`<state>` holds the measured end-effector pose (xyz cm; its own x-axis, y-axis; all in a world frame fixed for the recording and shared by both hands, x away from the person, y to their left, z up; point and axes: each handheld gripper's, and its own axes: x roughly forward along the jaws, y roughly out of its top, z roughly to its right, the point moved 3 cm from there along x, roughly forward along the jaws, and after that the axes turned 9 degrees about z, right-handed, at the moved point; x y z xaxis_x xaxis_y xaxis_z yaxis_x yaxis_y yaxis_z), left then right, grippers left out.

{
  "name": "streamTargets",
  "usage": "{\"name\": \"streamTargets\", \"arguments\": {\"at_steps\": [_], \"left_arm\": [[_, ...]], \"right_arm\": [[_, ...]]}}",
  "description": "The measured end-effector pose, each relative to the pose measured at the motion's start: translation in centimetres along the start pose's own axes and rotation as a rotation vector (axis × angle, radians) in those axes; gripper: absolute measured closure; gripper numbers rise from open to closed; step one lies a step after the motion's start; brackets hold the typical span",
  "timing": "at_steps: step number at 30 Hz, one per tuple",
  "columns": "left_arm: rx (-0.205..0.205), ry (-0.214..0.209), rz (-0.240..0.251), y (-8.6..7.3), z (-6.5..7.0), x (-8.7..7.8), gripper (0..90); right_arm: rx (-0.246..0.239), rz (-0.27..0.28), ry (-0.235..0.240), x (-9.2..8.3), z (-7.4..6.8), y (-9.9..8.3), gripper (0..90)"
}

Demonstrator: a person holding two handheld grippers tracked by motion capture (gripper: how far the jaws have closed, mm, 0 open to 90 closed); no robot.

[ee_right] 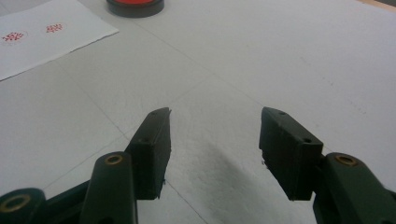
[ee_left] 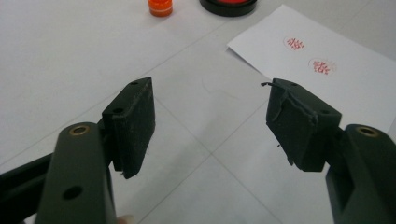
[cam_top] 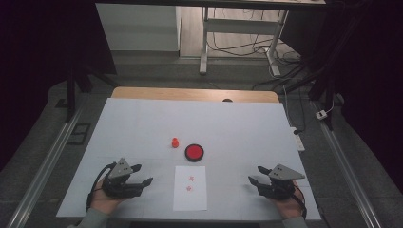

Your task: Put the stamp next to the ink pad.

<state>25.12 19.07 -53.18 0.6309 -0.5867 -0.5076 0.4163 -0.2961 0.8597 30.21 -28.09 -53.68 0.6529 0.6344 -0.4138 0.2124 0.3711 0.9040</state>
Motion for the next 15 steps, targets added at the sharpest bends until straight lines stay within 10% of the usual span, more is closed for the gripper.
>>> {"name": "streamTargets", "arguments": {"at_steps": [15], "left_arm": [[-0.007, 0.0, 0.005, -0.24, -0.41, -0.13, 32.9]], "right_arm": [[-0.011, 0.007, 0.003, 0.1, 0.05, 0.03, 43.1]]}}
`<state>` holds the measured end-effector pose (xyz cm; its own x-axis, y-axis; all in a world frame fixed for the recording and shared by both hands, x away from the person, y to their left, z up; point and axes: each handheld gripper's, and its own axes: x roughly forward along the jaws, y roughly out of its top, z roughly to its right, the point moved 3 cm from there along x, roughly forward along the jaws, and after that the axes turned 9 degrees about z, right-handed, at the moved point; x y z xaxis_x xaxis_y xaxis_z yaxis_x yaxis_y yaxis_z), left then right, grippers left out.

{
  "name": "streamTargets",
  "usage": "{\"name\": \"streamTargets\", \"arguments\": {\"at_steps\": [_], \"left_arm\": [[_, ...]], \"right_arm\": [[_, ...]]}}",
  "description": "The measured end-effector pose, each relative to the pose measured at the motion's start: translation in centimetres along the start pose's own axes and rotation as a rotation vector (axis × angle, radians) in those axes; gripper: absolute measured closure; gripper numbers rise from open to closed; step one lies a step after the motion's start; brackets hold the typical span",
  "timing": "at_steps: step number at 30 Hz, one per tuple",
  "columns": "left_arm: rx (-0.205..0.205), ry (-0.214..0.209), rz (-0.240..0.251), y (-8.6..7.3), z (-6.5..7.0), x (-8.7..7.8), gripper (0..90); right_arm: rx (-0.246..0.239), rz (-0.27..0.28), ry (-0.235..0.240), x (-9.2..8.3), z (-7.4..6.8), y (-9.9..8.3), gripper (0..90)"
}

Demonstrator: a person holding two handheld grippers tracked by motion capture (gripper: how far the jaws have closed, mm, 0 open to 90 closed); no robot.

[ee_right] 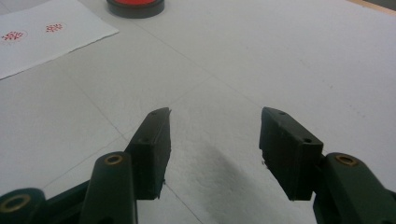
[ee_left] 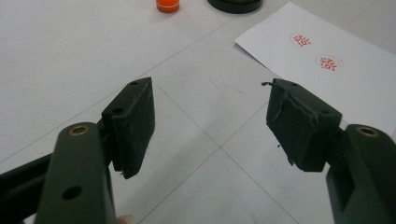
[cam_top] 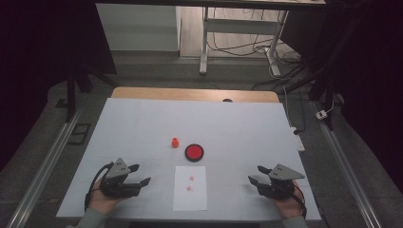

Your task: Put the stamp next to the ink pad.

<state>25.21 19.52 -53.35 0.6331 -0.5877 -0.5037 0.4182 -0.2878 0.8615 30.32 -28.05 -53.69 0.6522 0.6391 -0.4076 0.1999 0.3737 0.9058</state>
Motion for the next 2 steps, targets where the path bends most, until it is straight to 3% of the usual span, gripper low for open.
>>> {"name": "streamTargets", "arguments": {"at_steps": [2], "left_arm": [[0.001, -0.002, -0.004, -0.05, -0.01, 0.06, 32.7]], "right_arm": [[0.001, 0.002, -0.001, 0.01, -0.03, 0.03, 43.1]]}}
